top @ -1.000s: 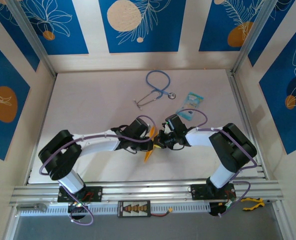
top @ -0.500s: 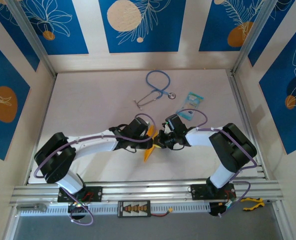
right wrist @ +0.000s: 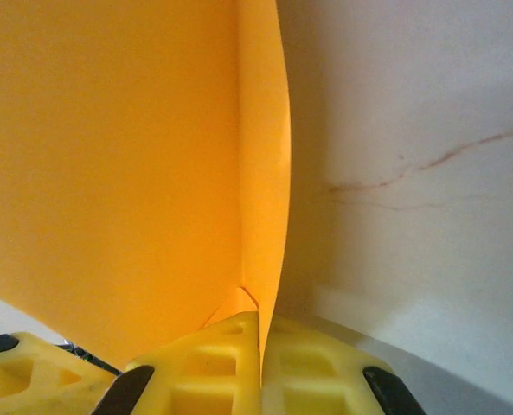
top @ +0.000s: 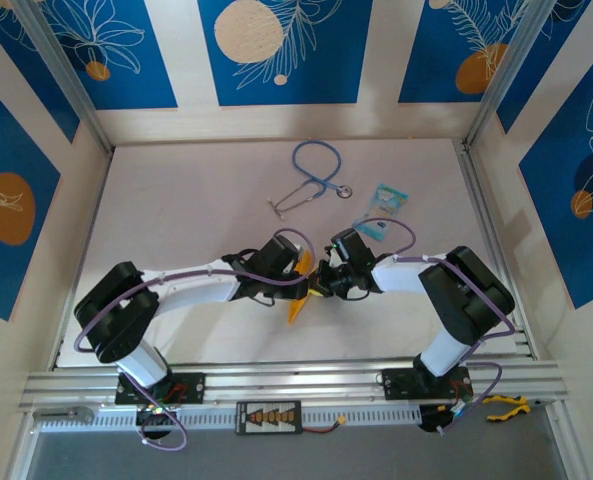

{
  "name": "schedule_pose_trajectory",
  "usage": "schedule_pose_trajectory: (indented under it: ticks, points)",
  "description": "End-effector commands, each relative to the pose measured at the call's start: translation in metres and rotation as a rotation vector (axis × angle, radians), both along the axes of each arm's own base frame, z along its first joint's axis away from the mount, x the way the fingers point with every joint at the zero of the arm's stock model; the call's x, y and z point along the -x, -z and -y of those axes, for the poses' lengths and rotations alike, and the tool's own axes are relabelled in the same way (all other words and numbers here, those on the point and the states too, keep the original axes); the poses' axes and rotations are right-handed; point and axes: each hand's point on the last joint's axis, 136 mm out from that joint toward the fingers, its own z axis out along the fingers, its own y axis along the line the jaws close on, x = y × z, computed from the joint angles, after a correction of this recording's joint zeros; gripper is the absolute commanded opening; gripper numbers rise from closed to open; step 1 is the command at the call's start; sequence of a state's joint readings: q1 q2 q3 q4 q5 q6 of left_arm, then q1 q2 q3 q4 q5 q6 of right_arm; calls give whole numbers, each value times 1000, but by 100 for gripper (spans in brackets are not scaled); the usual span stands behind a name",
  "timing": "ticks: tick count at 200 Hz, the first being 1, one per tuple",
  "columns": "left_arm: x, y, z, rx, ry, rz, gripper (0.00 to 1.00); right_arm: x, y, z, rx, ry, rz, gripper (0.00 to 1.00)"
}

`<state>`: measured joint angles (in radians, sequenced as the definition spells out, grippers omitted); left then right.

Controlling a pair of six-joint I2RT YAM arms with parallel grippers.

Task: Fold a paper plane with a square sheet of paper (pick it up from the middle)
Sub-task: Move a paper plane to the center of the table.

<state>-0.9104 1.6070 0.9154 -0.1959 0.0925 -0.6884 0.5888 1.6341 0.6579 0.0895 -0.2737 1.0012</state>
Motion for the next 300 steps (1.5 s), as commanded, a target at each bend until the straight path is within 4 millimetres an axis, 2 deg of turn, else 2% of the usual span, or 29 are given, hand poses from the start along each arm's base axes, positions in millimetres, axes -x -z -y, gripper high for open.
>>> schedule_pose_trajectory:
  ticks: [1, 38, 73, 108, 184, 233, 267, 300]
  points:
    - [-8, -10, 7, -11, 30, 63, 34, 4, -3, 0, -13, -9, -24, 5]
    - [-13, -12, 7, -35, 49, 97, 37, 4, -2, 0, -11, -8, -24, 5]
    - [-15, -5, 4, -81, 56, 93, 38, 5, -2, 0, -9, -10, -25, 5]
    - [-9, 10, 1, -114, 67, 49, 38, 5, -2, 1, -10, -9, -24, 5]
    - [2, 23, -5, -122, 62, -17, 36, 5, -1, 1, -9, -5, -26, 5]
    - [4, 17, -6, -86, 32, -17, 29, 5, 0, 2, -6, -3, -27, 5]
    - [5, 19, -13, -116, 24, -17, 28, 5, -1, 2, -7, -3, -24, 5]
    - [8, 19, -7, -85, 37, -33, 28, 5, -2, 1, -11, -4, -23, 5]
